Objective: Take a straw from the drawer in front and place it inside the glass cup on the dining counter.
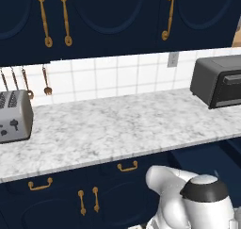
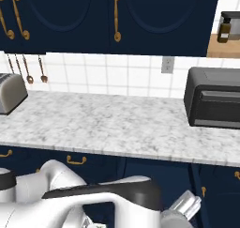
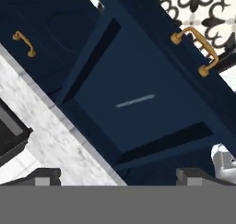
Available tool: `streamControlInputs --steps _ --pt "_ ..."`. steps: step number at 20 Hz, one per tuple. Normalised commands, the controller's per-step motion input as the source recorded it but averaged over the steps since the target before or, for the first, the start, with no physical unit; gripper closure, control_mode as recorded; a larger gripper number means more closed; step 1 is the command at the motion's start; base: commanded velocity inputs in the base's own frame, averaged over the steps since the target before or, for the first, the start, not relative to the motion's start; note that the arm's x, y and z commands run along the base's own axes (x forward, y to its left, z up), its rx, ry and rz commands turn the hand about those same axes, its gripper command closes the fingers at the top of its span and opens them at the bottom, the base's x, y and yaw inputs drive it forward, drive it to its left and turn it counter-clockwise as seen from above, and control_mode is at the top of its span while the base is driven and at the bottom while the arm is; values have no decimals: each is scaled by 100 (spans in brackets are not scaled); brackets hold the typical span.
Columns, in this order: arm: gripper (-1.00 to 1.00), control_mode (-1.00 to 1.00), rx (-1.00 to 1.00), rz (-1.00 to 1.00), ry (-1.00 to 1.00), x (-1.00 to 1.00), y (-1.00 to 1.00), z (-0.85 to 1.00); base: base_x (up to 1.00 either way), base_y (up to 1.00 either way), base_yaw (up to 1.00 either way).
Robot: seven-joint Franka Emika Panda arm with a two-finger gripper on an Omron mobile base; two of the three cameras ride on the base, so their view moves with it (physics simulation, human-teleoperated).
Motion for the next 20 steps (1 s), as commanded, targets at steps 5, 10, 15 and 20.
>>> streamControlInputs --steps 5,10,15,20 --pt "-100 -100 -19 -11 16 34 42 40 0 0 0" --pt "-100 -100 -37 4 0 55 27 -41 0 0 0" --pt "-100 -100 -25 34 23 47 -5 -8 0 0 0" --pt "-100 -100 -13 37 40 9 -46 0 0 0 0"
